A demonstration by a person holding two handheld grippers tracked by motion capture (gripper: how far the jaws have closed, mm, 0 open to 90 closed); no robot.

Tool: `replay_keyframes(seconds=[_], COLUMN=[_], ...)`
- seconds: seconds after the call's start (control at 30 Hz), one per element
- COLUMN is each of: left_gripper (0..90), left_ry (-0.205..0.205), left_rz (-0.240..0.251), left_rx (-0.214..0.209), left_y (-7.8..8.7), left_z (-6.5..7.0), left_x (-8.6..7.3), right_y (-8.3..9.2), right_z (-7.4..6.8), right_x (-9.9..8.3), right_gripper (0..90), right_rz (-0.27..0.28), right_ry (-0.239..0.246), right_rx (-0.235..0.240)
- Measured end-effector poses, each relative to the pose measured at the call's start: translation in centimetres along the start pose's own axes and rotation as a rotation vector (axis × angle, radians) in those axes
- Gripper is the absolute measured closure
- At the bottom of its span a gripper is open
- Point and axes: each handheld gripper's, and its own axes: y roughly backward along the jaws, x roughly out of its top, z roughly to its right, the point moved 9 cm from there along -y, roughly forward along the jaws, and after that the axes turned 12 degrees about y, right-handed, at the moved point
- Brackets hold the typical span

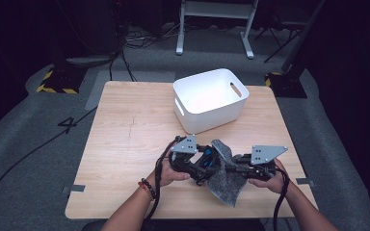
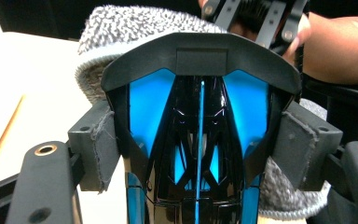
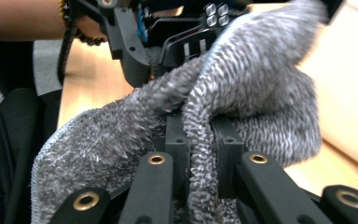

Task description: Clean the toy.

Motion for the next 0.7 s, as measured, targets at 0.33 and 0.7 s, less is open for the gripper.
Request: replay_keyframes(seconds=[0.33, 0.7], left_gripper=[25.2, 25.2], left_ry=[-0.036, -0.060], left_rz=[0.041, 0.094], left_rx=[-0.028, -0.038], left_y=[0.2, 1.7], left_z=[1.7, 2.5], left_x=[1.4, 2.7], right_y=[-3.6, -6.2], right_z=[-2.4, -3.7], right_x=[-0.8, -3.3], right_gripper=[80.0, 80.0], right_rz=[-0.058, -0.144], right_ry=[0.009, -0.004], right_rx=[0.101, 0.156])
